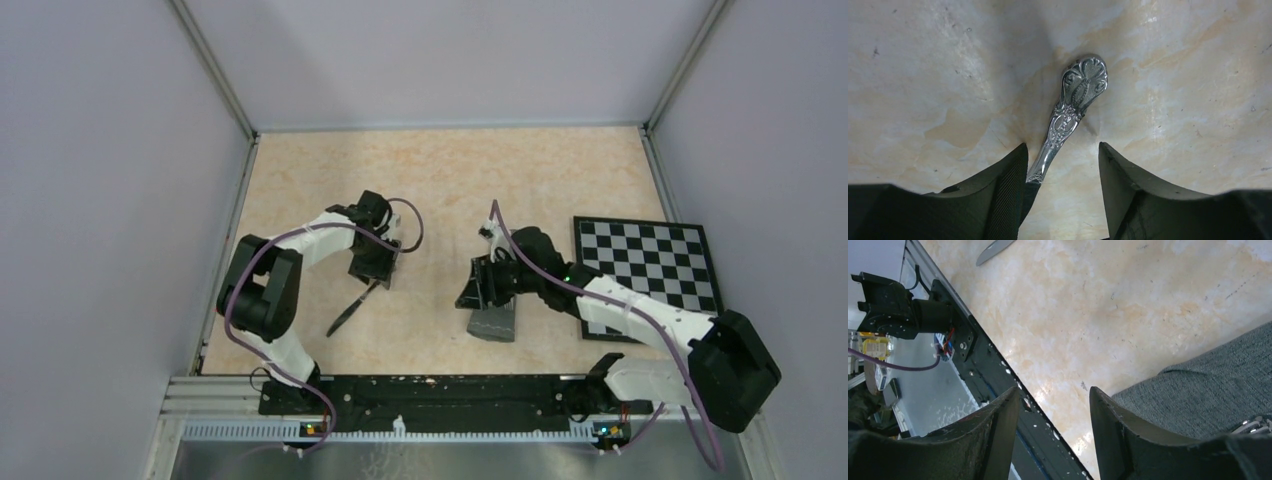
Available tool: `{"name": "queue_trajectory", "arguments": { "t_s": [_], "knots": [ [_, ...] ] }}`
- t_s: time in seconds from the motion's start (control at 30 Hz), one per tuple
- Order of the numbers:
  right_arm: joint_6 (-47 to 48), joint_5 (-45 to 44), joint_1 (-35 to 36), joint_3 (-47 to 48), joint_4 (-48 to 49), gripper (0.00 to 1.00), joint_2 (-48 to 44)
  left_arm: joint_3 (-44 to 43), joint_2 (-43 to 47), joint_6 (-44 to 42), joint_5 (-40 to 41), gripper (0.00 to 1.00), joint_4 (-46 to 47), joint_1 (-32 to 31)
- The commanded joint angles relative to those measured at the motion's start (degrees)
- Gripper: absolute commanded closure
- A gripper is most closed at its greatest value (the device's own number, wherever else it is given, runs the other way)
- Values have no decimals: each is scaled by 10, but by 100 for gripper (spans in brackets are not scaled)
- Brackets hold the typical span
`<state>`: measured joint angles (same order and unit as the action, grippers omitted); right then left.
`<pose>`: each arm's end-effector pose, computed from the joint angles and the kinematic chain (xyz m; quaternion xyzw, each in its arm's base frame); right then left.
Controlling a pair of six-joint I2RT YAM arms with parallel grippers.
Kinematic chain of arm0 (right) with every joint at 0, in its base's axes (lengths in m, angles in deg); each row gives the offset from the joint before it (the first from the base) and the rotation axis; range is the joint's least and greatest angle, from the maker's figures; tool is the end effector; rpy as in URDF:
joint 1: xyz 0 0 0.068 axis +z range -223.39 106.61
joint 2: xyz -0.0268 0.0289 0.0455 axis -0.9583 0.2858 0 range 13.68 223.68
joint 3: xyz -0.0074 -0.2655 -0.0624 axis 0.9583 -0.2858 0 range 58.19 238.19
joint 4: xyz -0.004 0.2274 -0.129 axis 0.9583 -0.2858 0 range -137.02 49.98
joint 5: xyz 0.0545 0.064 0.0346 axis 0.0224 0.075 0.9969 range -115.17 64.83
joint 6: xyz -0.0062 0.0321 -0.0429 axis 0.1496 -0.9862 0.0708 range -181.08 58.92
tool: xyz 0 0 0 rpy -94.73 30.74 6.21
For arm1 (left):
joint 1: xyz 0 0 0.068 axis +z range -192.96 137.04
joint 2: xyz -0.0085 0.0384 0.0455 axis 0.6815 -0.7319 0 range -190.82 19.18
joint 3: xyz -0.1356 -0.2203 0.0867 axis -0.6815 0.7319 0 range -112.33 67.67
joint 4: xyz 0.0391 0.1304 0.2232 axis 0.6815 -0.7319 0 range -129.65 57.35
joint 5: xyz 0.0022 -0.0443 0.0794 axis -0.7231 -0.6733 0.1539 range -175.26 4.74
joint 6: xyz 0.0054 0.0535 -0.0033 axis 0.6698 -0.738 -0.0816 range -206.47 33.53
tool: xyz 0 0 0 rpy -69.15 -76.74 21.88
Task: Fold the napkin into a case and place the utensils inside
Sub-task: Pick up the knife from the center of the board.
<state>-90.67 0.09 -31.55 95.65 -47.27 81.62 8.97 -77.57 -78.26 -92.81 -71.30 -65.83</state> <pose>0.1735 0.1758 0.2206 -0.1893 0.8607 0.4103 0.2345 0.2801 -0.1233 0.1655 0.1341 0.9820 -0.0939 0.0938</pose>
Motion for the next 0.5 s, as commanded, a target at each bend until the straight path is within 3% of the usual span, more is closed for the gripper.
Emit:
{"name": "queue_trajectory", "arguments": {
  "t_s": [0.0,0.13,0.27,0.47],
  "knots": [
    [17,2,-6,-17,0,47,-30,-30,-53,-34,34,44,-29,-22],
    [19,1,-15,-27,0,47,-46,-32,-80,-36,67,60,-47,-47],
    [23,-4,-22,-30,-6,47,-56,-35,-108,-33,134,71,-71,-78],
    [26,-7,-27,-28,-13,47,-67,-25,-113,-36,141,64,-87,-95]
  ]
}}
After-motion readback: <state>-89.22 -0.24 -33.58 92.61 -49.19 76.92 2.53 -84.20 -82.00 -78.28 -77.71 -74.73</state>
